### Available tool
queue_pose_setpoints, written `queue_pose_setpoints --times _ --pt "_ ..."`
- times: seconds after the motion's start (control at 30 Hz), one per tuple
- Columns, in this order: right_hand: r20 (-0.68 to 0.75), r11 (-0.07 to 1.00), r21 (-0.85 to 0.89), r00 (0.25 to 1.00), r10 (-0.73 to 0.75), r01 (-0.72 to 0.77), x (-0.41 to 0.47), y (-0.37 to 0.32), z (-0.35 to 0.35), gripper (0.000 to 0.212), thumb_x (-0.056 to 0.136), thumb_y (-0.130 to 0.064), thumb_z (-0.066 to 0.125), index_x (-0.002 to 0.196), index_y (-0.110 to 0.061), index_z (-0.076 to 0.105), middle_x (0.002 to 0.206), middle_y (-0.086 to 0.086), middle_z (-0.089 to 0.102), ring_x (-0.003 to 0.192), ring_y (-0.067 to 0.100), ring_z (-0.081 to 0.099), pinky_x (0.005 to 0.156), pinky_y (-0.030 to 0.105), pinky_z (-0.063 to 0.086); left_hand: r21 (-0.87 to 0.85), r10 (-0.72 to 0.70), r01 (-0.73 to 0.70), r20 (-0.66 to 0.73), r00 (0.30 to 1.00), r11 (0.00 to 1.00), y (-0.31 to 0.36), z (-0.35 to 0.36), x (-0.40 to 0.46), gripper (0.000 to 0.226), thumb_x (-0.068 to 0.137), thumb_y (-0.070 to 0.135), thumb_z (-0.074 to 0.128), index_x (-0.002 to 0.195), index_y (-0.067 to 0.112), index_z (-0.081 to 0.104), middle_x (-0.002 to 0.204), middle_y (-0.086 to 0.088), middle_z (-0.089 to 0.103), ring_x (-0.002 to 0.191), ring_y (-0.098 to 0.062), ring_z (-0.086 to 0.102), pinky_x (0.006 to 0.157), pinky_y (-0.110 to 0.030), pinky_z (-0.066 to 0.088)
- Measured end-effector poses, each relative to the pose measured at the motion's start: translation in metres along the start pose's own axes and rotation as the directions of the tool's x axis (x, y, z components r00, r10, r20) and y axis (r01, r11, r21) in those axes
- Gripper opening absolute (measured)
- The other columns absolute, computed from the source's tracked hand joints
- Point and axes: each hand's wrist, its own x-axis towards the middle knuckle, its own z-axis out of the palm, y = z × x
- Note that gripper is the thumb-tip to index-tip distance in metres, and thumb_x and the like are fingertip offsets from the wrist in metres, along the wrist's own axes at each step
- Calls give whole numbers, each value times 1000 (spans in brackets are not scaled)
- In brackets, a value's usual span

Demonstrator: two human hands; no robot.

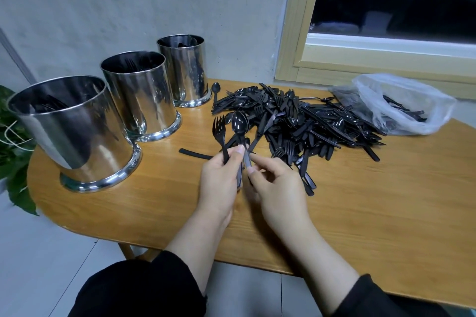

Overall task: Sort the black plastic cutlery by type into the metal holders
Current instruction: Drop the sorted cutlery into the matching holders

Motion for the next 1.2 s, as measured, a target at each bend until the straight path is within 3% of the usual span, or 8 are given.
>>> queue_pose_setpoints --times 0.1,0.23,0.37,0.47,0.57,0.73,0.87,1.2 --pt "-4 999 -42 1000 -27 26 0 0 1 25 93 -15 69 115 -25 75 88 -9 63 75 4 57 65 10 39 -12 -16 17 62 998 1000 0 0 2 15 99 19 67 93 17 80 81 1 72 78 -17 66 66 -26 53" --pt "10 989 -96 994 -108 109 -2 3 -4 24 93 -14 70 114 -23 76 90 -14 64 84 -2 58 73 7 38 38 -7 3 97 995 999 -1 0 2 15 103 15 61 104 13 76 62 12 64 56 -3 56 51 -14 44" --pt "-38 934 -292 973 -226 205 17 22 -39 15 94 -16 68 105 -14 77 98 -4 67 90 9 60 83 19 42 101 20 -31 108 994 994 -1 -2 0 19 105 19 57 108 7 72 59 9 55 45 0 44 44 -14 34" --pt "-126 852 -504 964 -235 142 47 42 -83 20 97 -14 64 113 -9 73 108 5 66 98 20 61 86 19 38 198 52 -80 142 988 977 -4 -2 1 26 103 31 61 94 10 75 70 -9 47 51 -13 35 49 -26 28" --pt "-141 758 -651 974 -180 45 72 66 -110 34 100 -15 55 132 -6 62 129 10 61 118 29 56 104 35 42 221 36 -68 144 989 973 -5 16 0 27 101 34 62 90 13 75 70 -10 50 59 -20 37 56 -29 31" --pt "-73 646 -763 996 -57 -19 87 86 -110 41 105 -19 45 143 -9 52 145 10 52 126 36 48 101 49 42 239 29 -62 137 990 969 -18 35 2 29 100 33 62 89 8 72 68 -3 56 64 -20 41 63 -31 34" --pt "-73 650 -760 994 -78 -5 91 87 -108 34 102 -19 51 133 -12 62 134 8 58 118 34 50 95 48 45 180 26 -50 132 991 982 -18 32 4 20 103 28 60 98 18 77 66 -3 54 57 -19 38 51 -29 33" --pt "-104 761 -646 980 -167 61 84 79 -112 14 95 -16 63 104 -9 71 98 3 66 98 25 58 86 35 44 212 29 -53 116 993 976 -21 32 5 24 101 28 62 99 8 74 68 -5 54 60 -19 40 52 -29 34"
